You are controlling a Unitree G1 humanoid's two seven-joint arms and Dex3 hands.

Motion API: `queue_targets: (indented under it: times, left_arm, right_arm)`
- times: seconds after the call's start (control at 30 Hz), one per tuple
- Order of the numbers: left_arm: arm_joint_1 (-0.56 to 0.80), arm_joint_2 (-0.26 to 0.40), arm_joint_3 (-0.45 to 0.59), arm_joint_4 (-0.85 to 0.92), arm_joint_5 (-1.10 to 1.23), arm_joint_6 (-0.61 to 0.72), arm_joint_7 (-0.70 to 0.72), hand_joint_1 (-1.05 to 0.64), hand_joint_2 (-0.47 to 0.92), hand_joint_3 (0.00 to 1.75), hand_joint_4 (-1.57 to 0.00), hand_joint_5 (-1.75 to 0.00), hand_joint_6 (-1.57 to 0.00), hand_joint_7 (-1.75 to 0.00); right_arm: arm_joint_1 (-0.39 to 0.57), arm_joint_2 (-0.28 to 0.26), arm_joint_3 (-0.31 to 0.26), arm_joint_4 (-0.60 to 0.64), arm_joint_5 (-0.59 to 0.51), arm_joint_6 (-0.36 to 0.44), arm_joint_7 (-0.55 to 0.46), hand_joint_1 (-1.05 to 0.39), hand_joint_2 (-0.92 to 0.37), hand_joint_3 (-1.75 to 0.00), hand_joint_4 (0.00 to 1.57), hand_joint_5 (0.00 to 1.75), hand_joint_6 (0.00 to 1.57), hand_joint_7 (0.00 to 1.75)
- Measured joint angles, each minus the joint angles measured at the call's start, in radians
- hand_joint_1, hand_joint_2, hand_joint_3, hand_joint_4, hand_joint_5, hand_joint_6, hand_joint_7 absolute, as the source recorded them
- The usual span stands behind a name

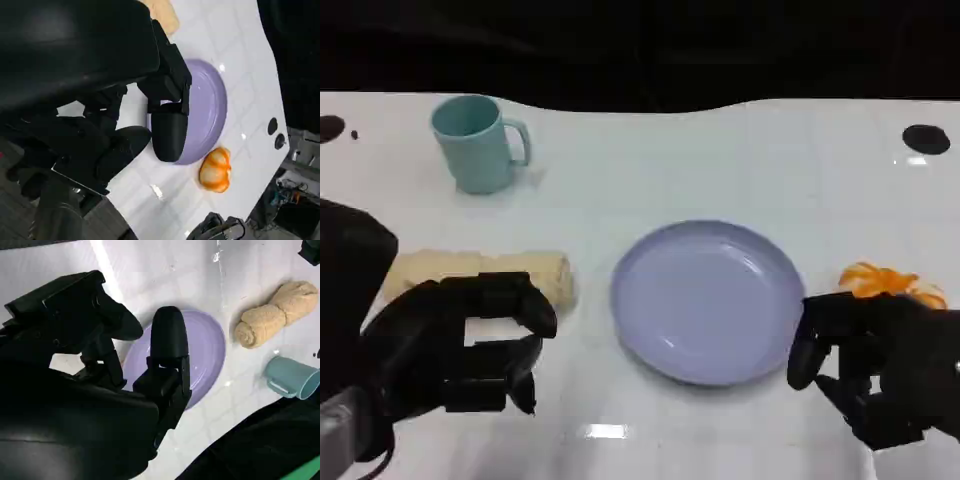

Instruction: Grasp the towel on the left side of the plate with the left hand and place it into the plate.

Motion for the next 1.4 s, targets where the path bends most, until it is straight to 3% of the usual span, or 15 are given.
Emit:
queue_targets:
  times: [0.83, 1.07, 1.2, 1.37, 1.4]
  left_arm:
    - [0.000, 0.014, -0.013, 0.010, 0.020, -0.034, -0.008, -0.06, 0.59, 1.17, -0.74, -1.75, -0.71, -1.50]
    - [0.001, 0.012, -0.017, 0.014, 0.047, -0.050, 0.014, -0.04, 0.62, 1.12, -0.65, -1.69, -0.68, -1.42]
    - [0.006, -0.004, -0.015, 0.014, 0.055, -0.083, 0.016, -0.05, 0.61, 1.12, -0.65, -1.62, -0.69, -1.29]
    - [0.024, -0.011, -0.036, 0.040, 0.138, -0.230, 0.039, -0.09, 0.58, 1.05, -0.54, -1.31, -0.62, -0.87]
    - [0.025, -0.014, -0.042, 0.050, 0.159, -0.267, 0.045, -0.11, 0.61, 0.96, -0.53, -1.20, -0.60, -0.74]
  right_arm:
    - [0.000, 0.000, 0.000, 0.000, 0.000, 0.000, 0.000, -0.01, -0.55, -1.09, 0.71, 1.75, 0.71, 1.41]
    - [0.000, 0.001, 0.002, 0.000, 0.000, 0.000, 0.000, -0.01, -0.55, -1.10, 0.71, 1.74, 0.71, 1.40]
    - [0.000, 0.001, 0.004, 0.001, -0.002, -0.007, 0.000, -0.01, -0.55, -1.10, 0.72, 1.74, 0.71, 1.40]
    - [0.000, 0.001, 0.008, 0.002, -0.003, -0.013, 0.000, -0.01, -0.54, -1.12, 0.72, 1.74, 0.71, 1.40]
    - [0.000, 0.001, 0.010, 0.002, -0.004, -0.013, -0.001, -0.01, -0.54, -1.12, 0.72, 1.74, 0.71, 1.40]
